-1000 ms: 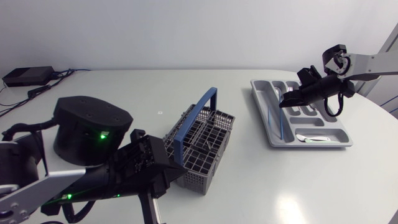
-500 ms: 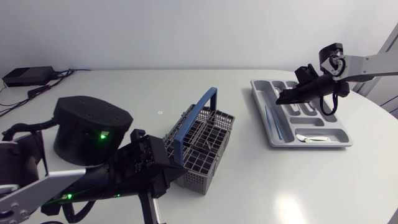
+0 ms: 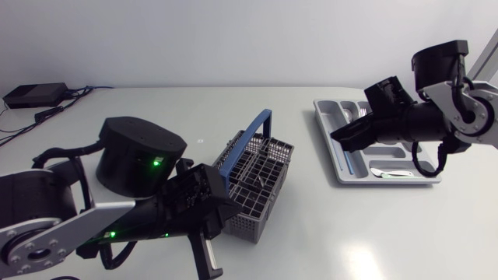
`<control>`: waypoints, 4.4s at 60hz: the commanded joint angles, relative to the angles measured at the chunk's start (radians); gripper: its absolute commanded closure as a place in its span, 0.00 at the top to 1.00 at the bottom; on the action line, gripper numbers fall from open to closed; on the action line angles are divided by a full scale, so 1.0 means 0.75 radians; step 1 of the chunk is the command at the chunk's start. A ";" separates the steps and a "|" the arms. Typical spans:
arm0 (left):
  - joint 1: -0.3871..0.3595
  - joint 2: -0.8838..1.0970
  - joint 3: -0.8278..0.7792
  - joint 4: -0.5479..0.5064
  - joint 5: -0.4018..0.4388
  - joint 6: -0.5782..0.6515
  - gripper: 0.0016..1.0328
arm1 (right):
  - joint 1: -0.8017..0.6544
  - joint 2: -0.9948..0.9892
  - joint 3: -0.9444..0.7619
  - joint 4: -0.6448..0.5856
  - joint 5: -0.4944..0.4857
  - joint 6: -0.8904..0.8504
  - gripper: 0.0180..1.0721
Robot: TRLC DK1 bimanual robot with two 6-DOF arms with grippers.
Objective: Unload the cutlery basket into the drawer organizer.
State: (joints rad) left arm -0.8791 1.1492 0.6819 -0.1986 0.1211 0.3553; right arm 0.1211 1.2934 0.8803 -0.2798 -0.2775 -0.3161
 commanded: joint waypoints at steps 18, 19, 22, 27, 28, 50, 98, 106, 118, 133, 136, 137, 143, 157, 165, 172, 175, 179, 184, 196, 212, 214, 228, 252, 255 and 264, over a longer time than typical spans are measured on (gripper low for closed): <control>0.002 0.004 0.046 -0.003 -0.008 0.001 0.07 | 0.442 -0.305 -0.163 -0.126 0.264 0.113 0.61; 0.000 -0.006 0.042 -0.009 -0.006 -0.001 0.07 | 0.471 -0.309 -0.163 -0.134 0.286 0.123 0.61; -0.002 -0.029 0.040 -0.018 -0.008 -0.005 0.07 | 0.538 -0.319 -0.161 -0.153 0.325 0.151 0.61; -0.012 -0.045 0.034 -0.030 -0.008 -0.007 0.07 | 0.599 -0.340 -0.161 -0.165 0.358 0.178 0.61; -0.016 -0.045 0.034 -0.030 -0.008 -0.005 0.07 | 0.601 -0.342 -0.161 -0.167 0.358 0.180 0.61; -0.157 0.006 0.136 -0.050 -0.200 0.211 0.08 | 0.589 -0.416 -0.229 -0.204 0.341 0.143 0.61; -0.190 0.092 0.283 -0.232 -0.352 0.684 0.57 | 0.444 -0.516 -0.382 -0.189 0.139 0.000 0.61; -0.186 0.041 0.261 -0.294 -0.235 0.510 0.20 | 0.444 -0.501 -0.386 -0.173 0.137 -0.012 0.61; -0.080 0.061 0.165 -0.222 -0.190 0.410 0.08 | 0.444 -0.503 -0.405 -0.161 0.131 -0.012 0.61; 0.070 0.143 0.111 -0.126 -0.190 0.436 0.06 | 0.444 -0.493 -0.407 -0.153 0.131 -0.012 0.61; 0.109 0.151 0.111 -0.116 -0.190 0.457 0.06 | 0.444 -0.491 -0.407 -0.148 0.131 -0.010 0.61; 0.133 0.155 0.111 -0.112 -0.190 0.467 0.06 | 0.444 -0.489 -0.409 -0.146 0.131 -0.008 0.61; 0.221 0.171 0.122 -0.103 -0.192 0.518 0.06 | 0.444 -0.483 -0.415 -0.136 0.131 -0.008 0.61; 0.370 0.200 0.148 -0.073 -0.190 0.622 0.06 | 0.440 -0.454 -0.419 -0.110 0.131 -0.012 0.61; 0.315 0.106 0.134 -0.116 -0.190 0.639 0.06 | 0.438 -0.458 -0.423 -0.112 0.131 -0.016 0.61; 0.239 0.043 0.212 -0.218 -0.190 0.639 0.06 | 0.434 -0.465 -0.425 -0.116 0.131 -0.018 0.61; 0.225 0.043 0.279 -0.279 -0.190 0.614 0.07 | 0.432 -0.467 -0.427 -0.116 0.129 -0.020 0.61; 0.225 0.096 0.428 -0.435 -0.137 0.483 0.07 | 0.430 -0.471 -0.433 -0.114 0.127 -0.018 0.61; 0.225 0.159 0.551 -0.560 -0.071 0.338 0.08 | 0.423 -0.477 -0.446 -0.110 0.118 -0.018 0.61; 0.158 0.268 0.703 -0.680 -0.033 0.017 0.07 | 0.397 -0.485 -0.456 -0.103 0.092 -0.024 0.61; 0.113 0.390 0.709 -0.727 -0.033 -0.304 0.07 | 0.342 -0.508 -0.488 -0.097 0.047 -0.043 0.61; 0.113 0.405 0.703 -0.727 -0.033 -0.335 0.07 | 0.340 -0.510 -0.495 -0.095 0.047 -0.043 0.61; 0.192 0.439 0.700 -0.662 -0.129 -0.410 0.08 | 0.297 -0.522 -0.501 -0.095 0.018 -0.065 0.61; 0.237 0.507 0.752 -0.666 -0.149 -0.455 0.28 | 0.270 -0.520 -0.511 -0.087 0.004 -0.082 0.61; 0.239 0.511 0.760 -0.666 -0.149 -0.459 0.29 | 0.268 -0.520 -0.511 -0.087 0.004 -0.082 0.61; 0.262 0.540 0.780 -0.666 -0.147 -0.472 0.38 | 0.266 -0.522 -0.513 -0.087 0.004 -0.082 0.61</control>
State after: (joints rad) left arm -0.7002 1.5238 1.2316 -0.6983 0.0139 0.0265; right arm 0.3305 0.9089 0.5217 -0.3553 -0.2661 -0.3538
